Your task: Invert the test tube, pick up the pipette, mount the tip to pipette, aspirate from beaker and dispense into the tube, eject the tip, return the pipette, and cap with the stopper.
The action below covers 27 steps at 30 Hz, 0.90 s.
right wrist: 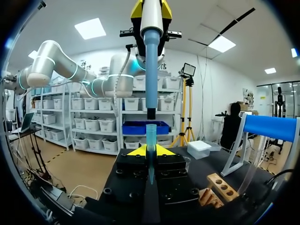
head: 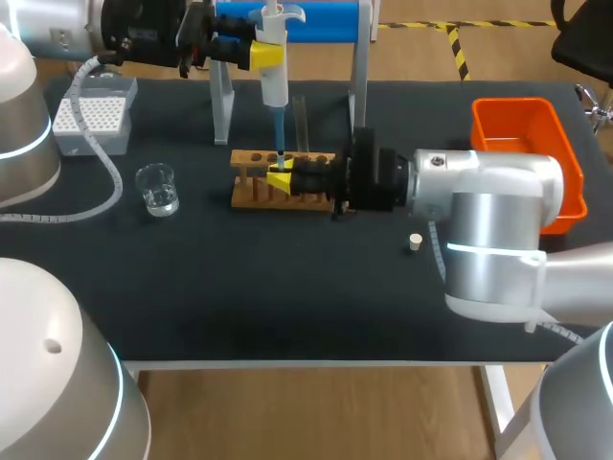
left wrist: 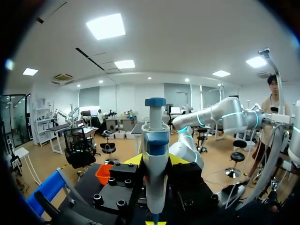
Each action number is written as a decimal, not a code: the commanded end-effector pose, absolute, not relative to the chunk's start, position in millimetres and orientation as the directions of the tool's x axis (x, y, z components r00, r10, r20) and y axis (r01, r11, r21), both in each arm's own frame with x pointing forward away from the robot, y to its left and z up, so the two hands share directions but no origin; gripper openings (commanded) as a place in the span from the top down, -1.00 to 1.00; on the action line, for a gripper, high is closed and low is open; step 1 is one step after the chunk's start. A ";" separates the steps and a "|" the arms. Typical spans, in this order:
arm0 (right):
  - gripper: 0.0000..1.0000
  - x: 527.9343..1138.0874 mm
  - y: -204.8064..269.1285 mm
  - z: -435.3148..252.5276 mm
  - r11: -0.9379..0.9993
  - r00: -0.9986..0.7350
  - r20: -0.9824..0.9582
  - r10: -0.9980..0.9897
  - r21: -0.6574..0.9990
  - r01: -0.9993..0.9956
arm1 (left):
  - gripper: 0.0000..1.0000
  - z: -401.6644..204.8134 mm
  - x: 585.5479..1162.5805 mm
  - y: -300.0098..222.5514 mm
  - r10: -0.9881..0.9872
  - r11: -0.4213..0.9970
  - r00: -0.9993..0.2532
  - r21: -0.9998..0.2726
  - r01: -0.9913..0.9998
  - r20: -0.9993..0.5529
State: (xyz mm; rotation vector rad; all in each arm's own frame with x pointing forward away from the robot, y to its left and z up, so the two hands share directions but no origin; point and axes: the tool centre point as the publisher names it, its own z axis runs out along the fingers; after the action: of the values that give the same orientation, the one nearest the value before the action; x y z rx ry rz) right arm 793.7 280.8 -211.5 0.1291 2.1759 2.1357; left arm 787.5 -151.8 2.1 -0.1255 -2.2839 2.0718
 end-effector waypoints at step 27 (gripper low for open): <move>1.00 790.7 278.1 -204.0 0.020 -0.993 -0.021 0.117 1.000 -0.018 | 1.00 2.8 788.0 -151.5 0.099 0.098 -0.995 -0.995 0.023 -0.013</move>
State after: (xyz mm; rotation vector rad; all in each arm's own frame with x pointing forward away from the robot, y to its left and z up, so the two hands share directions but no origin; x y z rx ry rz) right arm 792.2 280.4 -204.2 0.1054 2.1703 2.1313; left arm 787.3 -151.9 3.4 -0.1252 -2.2845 2.0703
